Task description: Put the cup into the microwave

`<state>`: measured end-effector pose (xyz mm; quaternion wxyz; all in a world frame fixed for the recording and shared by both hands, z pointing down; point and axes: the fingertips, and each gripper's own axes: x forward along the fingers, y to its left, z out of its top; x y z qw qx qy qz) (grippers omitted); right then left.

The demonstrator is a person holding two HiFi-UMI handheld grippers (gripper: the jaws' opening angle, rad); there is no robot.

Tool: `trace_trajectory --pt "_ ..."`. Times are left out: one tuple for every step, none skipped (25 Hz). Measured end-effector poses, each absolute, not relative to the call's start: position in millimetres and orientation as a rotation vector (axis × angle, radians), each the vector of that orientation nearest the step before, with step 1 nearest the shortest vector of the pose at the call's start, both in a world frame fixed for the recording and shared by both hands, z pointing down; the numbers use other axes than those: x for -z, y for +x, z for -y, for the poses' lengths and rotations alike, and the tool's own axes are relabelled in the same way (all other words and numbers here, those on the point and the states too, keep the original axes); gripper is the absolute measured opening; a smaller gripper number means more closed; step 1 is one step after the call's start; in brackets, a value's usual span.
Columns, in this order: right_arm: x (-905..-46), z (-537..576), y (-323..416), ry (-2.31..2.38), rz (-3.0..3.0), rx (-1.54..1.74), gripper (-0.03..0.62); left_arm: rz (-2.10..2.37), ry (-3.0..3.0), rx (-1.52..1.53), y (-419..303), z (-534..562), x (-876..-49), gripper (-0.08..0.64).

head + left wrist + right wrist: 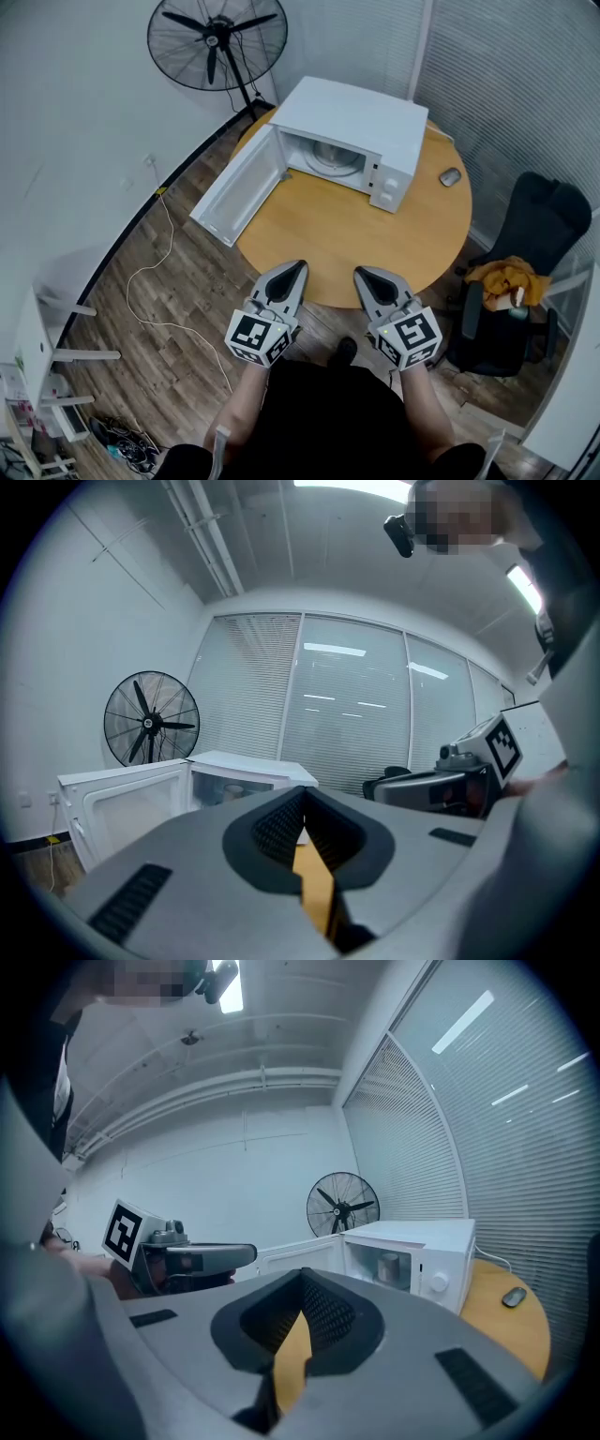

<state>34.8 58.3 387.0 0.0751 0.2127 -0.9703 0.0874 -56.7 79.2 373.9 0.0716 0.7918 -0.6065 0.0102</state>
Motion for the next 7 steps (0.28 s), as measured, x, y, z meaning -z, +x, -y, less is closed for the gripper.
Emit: trace_trajectory --pt "-386.6 -59.0 34.5 0.636 2.913 -0.261 0.008 1.819 2.385 -0.036 -56.2 -79.0 -374.1 -0.003" --pt "-386.6 -59.5 34.2 0.635 2.913 -0.258 0.008 1.815 2.389 -0.042 -55.8 -78.6 -374.5 -0.003" --pt "-386.8 -59.7 34.1 0.635 2.912 -0.255 0.008 1.813 2.392 -0.047 -55.4 -78.0 -374.9 -0.003" --pt "-387.2 -59.7 34.3 0.635 2.910 -0.253 0.008 1.812 2.394 -0.050 -55.1 -77.5 -375.3 -0.003" --pt "-387.9 -59.6 34.6 0.635 2.909 -0.252 0.008 1.811 2.393 -0.051 -54.8 -77.2 -375.8 -0.003" --pt "-388.7 -59.4 35.0 0.636 2.907 -0.252 0.008 1.810 2.393 -0.051 -54.4 -77.0 -376.4 -0.003" --pt "-389.6 -59.2 35.5 0.637 2.905 -0.252 0.008 1.809 2.392 -0.050 -54.0 -76.8 -377.0 -0.003"
